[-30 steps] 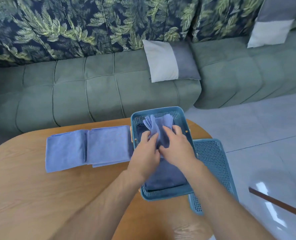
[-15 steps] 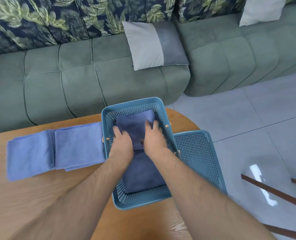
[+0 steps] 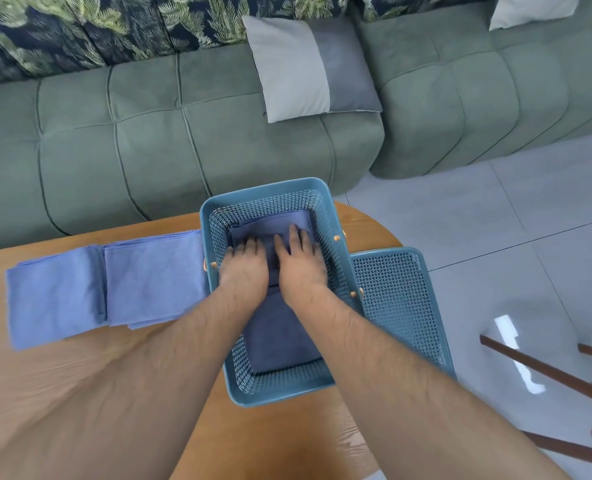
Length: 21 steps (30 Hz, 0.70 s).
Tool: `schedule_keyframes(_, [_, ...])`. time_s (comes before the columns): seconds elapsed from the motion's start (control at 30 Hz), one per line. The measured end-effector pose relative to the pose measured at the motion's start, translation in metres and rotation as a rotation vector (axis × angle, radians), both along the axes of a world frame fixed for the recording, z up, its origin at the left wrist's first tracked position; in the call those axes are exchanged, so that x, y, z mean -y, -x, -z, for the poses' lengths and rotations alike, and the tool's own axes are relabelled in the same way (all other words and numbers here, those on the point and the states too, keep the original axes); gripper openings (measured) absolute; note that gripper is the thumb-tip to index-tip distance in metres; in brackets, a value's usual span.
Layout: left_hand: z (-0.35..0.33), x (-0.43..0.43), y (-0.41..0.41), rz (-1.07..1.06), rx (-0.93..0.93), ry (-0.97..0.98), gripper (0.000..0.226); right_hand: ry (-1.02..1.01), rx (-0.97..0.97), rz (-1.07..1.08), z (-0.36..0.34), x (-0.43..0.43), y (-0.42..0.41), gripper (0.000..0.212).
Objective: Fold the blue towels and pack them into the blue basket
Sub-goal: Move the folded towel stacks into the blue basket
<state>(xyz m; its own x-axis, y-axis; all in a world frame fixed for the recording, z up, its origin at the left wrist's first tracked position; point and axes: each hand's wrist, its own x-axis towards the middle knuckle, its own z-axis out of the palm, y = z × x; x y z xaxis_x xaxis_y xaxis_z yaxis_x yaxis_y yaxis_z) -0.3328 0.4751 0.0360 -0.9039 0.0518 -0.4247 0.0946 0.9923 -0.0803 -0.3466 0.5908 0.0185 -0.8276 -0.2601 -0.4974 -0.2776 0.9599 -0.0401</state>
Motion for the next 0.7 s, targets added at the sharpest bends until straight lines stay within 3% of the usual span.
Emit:
schedule_keyframes(0.1, [-0.021,0.004,-0.007,0.015,-0.099,-0.077,0.056,0.093,-0.096,0.032,-0.034,-0.002,-0.008,0.070])
schedule_keyframes(0.17, [-0.036,0.012,-0.016,-0.012,-0.226,-0.233,0.049,0.169,-0.190,0.033,-0.059,0.004,-0.018,0.064])
schedule_keyframes(0.27, [-0.062,0.033,-0.032,-0.127,-0.483,-0.475,0.043,0.352,-0.437,0.052,-0.091,0.027,-0.030,0.055])
schedule_keyframes(0.33, [-0.080,0.054,-0.045,-0.218,-0.533,-0.518,0.041,0.486,-0.555,0.061,-0.102,0.051,-0.038,0.053])
schedule_keyframes(0.47, [-0.077,0.110,-0.066,-0.330,-0.426,-0.445,0.035,0.631,-0.365,0.037,-0.104,0.115,-0.056,0.053])
schedule_keyframes(0.57, [-0.060,0.143,-0.080,-0.456,-0.271,-0.424,0.039,0.506,-0.211,-0.031,-0.092,0.153,-0.060,0.043])
schedule_keyframes(0.7, [-0.035,0.167,-0.091,-0.645,-0.119,-0.475,0.048,0.353,-0.006,0.013,-0.064,0.172,-0.059,0.064])
